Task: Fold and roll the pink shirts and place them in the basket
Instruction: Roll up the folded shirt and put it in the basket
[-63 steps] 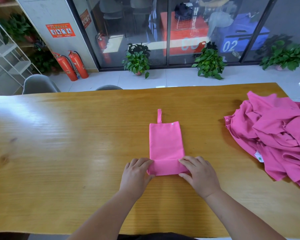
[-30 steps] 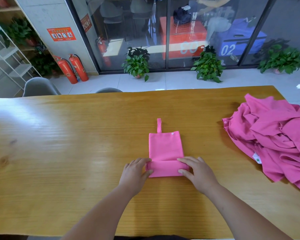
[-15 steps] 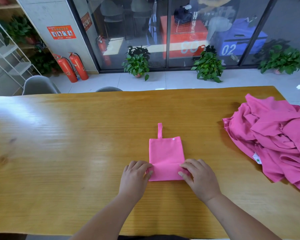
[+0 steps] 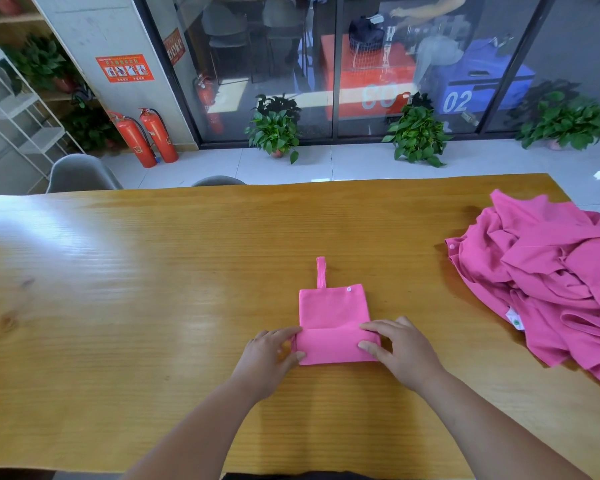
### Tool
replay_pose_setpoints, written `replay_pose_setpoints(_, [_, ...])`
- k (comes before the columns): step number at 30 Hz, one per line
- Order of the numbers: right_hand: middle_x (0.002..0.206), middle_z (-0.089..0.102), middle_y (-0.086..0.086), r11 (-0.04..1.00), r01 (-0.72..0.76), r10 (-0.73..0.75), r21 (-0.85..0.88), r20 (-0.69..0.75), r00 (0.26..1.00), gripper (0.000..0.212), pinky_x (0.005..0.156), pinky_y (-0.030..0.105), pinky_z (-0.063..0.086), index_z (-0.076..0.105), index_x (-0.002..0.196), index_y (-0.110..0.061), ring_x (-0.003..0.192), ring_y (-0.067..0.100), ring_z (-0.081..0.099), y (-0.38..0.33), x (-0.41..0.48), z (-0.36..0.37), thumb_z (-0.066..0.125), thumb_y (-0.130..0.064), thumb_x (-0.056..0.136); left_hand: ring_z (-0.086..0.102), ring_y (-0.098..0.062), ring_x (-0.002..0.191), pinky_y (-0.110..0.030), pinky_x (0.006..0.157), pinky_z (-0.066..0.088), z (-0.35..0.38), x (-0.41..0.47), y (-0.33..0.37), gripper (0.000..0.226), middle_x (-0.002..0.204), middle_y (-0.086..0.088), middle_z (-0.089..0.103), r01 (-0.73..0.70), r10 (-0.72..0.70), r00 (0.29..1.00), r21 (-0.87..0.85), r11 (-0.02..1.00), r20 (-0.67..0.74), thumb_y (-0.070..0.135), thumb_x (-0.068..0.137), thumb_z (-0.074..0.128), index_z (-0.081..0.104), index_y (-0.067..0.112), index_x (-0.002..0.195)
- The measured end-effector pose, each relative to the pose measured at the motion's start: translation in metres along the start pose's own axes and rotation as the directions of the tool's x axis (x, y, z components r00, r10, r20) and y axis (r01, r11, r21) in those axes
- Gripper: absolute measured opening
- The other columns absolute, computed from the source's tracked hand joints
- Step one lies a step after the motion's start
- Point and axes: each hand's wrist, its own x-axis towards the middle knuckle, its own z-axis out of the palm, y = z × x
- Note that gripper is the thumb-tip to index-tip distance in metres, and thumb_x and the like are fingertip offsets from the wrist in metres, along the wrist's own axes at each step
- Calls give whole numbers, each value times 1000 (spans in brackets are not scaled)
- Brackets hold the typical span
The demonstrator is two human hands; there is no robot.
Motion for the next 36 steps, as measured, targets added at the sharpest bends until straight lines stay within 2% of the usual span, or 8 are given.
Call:
replay_pose_setpoints(6, [120,58,-31,1000,6,-5,7,-148,989,33,83,24,49,72,119,-42,110,0,46,-7,2,6,66,-63,94,46,-6,122,-31,102,47,1,4,7,47,130,24,49,4,-9,996,-60,998,-89,51,99,68,53,51,144])
replay_pose_setpoints(11, [112,63,-26,988,116,-140,-100,-280,950,23,81,30,54,74,108,-33,98,7,53,-11,-6,16,68,-52,97,45,-6,125,-31,103,45,12,-6,16,36,135,29,53,-88,116,963,122,989,-243,45,103,63,62,42,139])
replay_pose_setpoints(15, [135,59,-25,973,177,-196,-147,-131,972,55,95,27,52,66,131,-34,109,7,54,3,-10,11,72,-68,88,42,-7,135,-32,109,43,13,-11,14,59,149,26,49,-111,156,968,225,968,-194,54,97,67,50,41,152])
replay_pose_setpoints(21, [127,55,-35,997,73,-73,-37,-13,997,45,91,25,48,61,130,-46,112,-2,46,-3,1,-2,70,-64,90,51,-6,126,-35,109,43,-4,-1,17,53,146,27,52,-51,63,994,129,990,-86,48,102,64,47,45,153])
replay_pose_setpoints(25, [114,58,-36,999,20,-23,32,94,995,43,82,22,43,63,127,-49,109,-6,44,0,7,-10,68,-70,89,59,-7,103,-32,90,49,-19,8,12,45,112,22,61,40,-40,996,-7,999,82,50,103,61,51,50,147])
replay_pose_setpoints(28, [111,61,-33,997,-32,22,73,128,992,43,83,26,45,65,127,-48,107,-6,46,-1,12,-11,66,-70,90,61,-3,101,-35,87,54,-21,14,7,42,117,19,64,75,-62,991,-103,992,122,48,102,62,53,53,143])
replay_pose_setpoints(32, [115,58,-33,996,-55,50,65,72,996,43,86,29,48,64,128,-49,107,-3,45,-5,14,-9,63,-72,91,56,-4,117,-38,101,49,-14,18,13,36,130,27,57,-9,8,999,-32,999,-51,39,101,66,59,50,134])
replay_pose_setpoints(36, [107,54,-30,1000,4,-4,-1,-165,986,19,78,26,49,66,103,-43,103,-1,47,-19,11,-3,70,-58,92,53,-6,115,-32,95,43,-1,11,22,20,124,29,61,-57,110,952,190,980,-285,34,100,68,70,45,117])
